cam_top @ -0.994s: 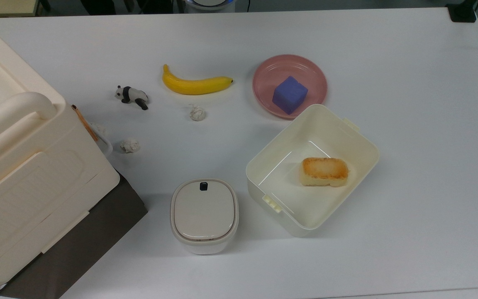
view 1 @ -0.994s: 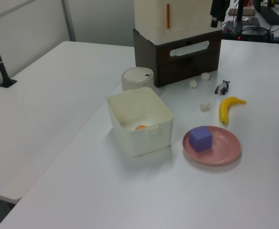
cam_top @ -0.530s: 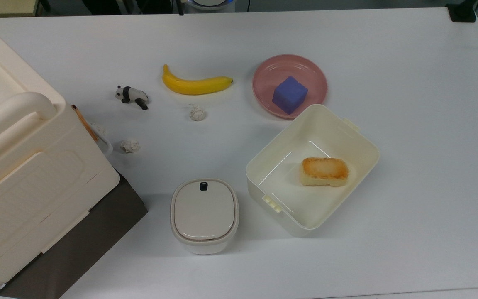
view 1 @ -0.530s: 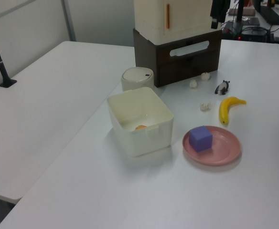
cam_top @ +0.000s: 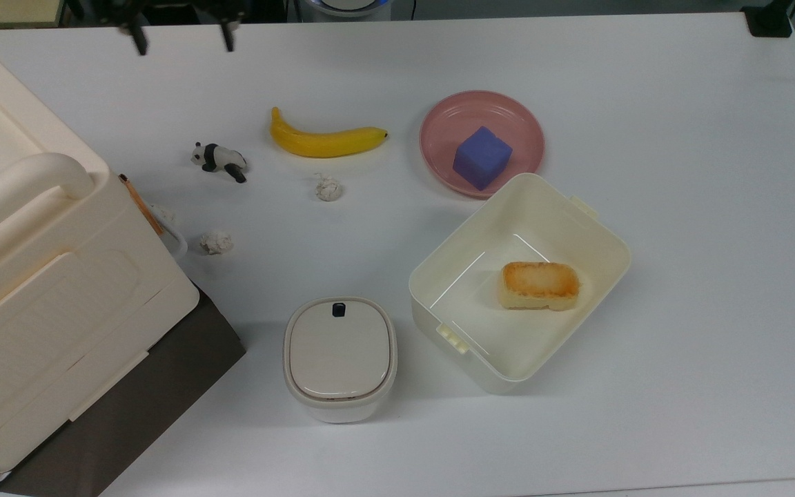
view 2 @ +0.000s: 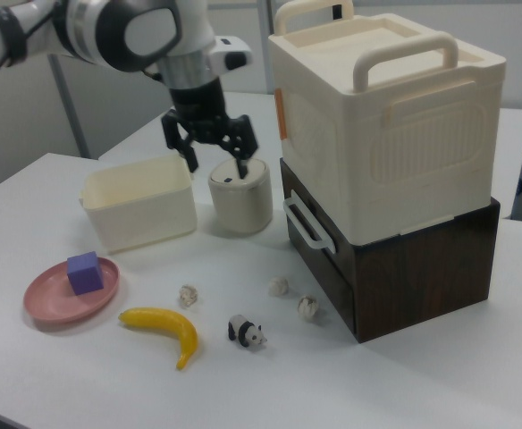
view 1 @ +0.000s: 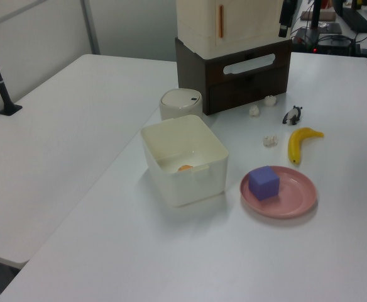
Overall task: Slide open the drawer
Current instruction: 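Move the gripper down to the white handle of the brown drawer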
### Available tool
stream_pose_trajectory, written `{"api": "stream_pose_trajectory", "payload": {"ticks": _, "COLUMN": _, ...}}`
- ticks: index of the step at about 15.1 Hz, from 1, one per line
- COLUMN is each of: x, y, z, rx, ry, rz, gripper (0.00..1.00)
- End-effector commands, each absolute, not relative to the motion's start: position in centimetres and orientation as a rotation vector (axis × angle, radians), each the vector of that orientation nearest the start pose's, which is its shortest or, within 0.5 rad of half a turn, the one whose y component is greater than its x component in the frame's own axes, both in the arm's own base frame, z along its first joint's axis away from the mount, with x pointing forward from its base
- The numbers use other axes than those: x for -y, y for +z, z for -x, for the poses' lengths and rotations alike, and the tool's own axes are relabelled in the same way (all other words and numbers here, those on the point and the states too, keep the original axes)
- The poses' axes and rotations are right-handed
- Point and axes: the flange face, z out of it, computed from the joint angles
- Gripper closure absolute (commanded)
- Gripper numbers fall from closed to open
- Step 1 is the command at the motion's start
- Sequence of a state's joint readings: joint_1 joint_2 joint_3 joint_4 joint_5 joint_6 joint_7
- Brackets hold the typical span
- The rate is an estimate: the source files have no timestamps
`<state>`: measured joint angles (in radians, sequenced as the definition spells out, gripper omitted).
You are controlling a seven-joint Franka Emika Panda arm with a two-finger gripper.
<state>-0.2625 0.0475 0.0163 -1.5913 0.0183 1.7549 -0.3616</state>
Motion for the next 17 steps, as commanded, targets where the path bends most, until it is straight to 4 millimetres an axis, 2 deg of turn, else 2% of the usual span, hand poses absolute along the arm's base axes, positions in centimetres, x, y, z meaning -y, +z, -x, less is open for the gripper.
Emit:
{"api": "stream_pose_trajectory", "payload": {"ticks": 1, "x": 16.9, "y": 58.2, "z": -57.2, "rx": 0.485, "ry": -0.214, "rz": 3.180, "gripper": 0.00}}
{"api": "stream_pose_trajectory", "payload": {"ticks": 3, "x": 17.3, "y": 57.2, "z": -57.7, "rx": 0.537, "ry": -0.215, "rz": 3.221, "gripper": 0.00}}
{"api": "stream_pose_trajectory", "payload": {"ticks": 4, "x": 17.6, "y": 55.6, "z": -58.0, "rx": 0.598, "ry": -0.157, "rz": 3.247, "gripper": 0.00}}
{"api": "stream_pose_trajectory", "payload": {"ticks": 8, "x": 17.9, "y": 52.2, "z": -59.7, "rx": 0.684, "ry": -0.154, "rz": 3.304, "gripper": 0.00}}
{"api": "stream_pose_trajectory", "payload": {"ticks": 9, "x": 17.8, "y": 51.3, "z": -60.1, "rx": 0.688, "ry": -0.139, "rz": 3.312, "gripper": 0.00}}
{"api": "stream_pose_trajectory", "payload": {"ticks": 13, "x": 16.9, "y": 49.9, "z": -61.4, "rx": 0.603, "ry": -0.190, "rz": 3.330, "gripper": 0.00}}
{"api": "stream_pose_trajectory", "payload": {"ticks": 17, "x": 16.2, "y": 47.5, "z": -62.4, "rx": 0.597, "ry": -0.125, "rz": 3.356, "gripper": 0.00}}
